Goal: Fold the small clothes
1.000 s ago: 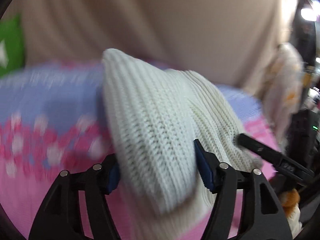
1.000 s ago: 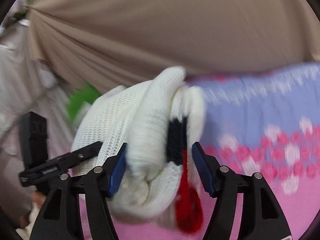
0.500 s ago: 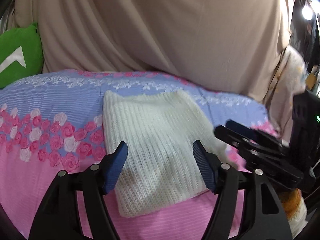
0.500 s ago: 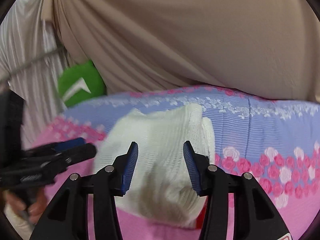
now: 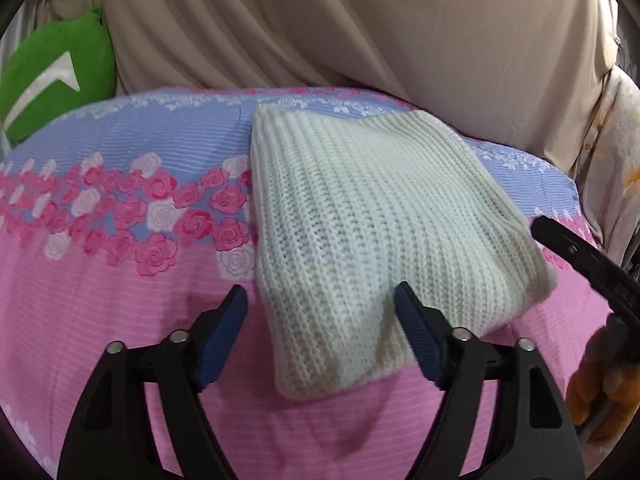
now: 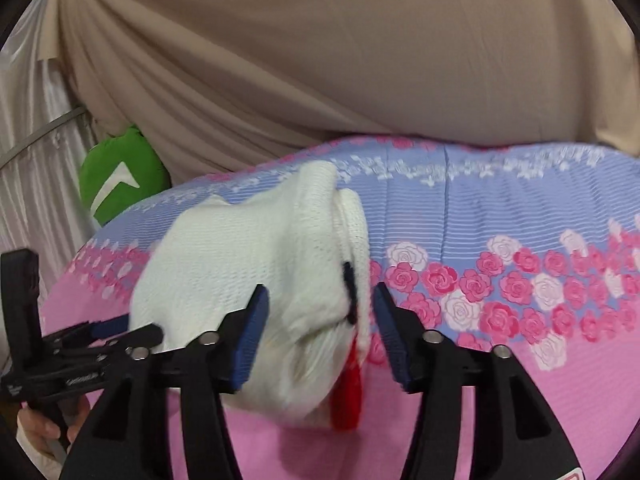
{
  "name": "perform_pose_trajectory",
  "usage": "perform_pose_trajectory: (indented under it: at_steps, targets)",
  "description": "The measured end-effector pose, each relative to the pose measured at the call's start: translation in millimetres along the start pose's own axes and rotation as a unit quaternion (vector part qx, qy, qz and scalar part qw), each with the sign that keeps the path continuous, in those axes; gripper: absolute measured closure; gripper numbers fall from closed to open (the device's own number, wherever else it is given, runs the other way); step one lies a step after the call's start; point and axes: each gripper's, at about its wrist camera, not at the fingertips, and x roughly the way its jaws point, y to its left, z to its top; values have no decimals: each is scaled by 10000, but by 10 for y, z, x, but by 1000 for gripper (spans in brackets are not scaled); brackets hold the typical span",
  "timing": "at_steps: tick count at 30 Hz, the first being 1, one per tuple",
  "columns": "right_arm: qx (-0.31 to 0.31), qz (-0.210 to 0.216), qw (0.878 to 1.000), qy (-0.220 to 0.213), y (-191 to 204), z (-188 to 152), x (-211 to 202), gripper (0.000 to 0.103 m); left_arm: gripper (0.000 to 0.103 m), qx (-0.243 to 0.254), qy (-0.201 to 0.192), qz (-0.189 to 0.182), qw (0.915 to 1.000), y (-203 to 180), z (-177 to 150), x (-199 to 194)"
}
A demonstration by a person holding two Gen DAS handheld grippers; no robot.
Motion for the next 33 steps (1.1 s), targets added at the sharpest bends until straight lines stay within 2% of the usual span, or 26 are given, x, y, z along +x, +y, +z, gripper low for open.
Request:
perform_pose_trajectory:
  at_steps: [2,3,5,10,13,15,19,23,33]
  targets:
    - [-241,-283,9981,-489,129,-160,-289,15,9,85,-191,120,9997,-60,-92,-126]
    - [-296,-385,9966,-672,168,-226,-411,10,8,150,-326,205,9991,-108,-163,-211]
    - [-203,-496,9955,-780,199,-395,-578,10,5,238,-439,306,9983,-182,-274,-319]
    - [551,-644,9964,-68,92,-750,-513,10,5,84,-428,367,9984,-271,-534,-422]
    - [858,-539,9943,337,24,-898,-436,10,5,82,-497,629,9967,-328,-636,-420]
    - [816,-485,9951,277,39,-924,-449,10,5,179,-484,748,9959,-375,-702,-407]
    - [559,-425,9965,459,152,-1005,-435,10,5,309,-241,935,9948,-463,-761,-331]
    - [413,-449,9969,500,218,-1042,-435,10,5,413,-259,1153,9921,-520,-780,-328]
    - [102,-665,9958,628,335,-1071,-403,10,5,293,-339,1562,9867,-507,-811,-368]
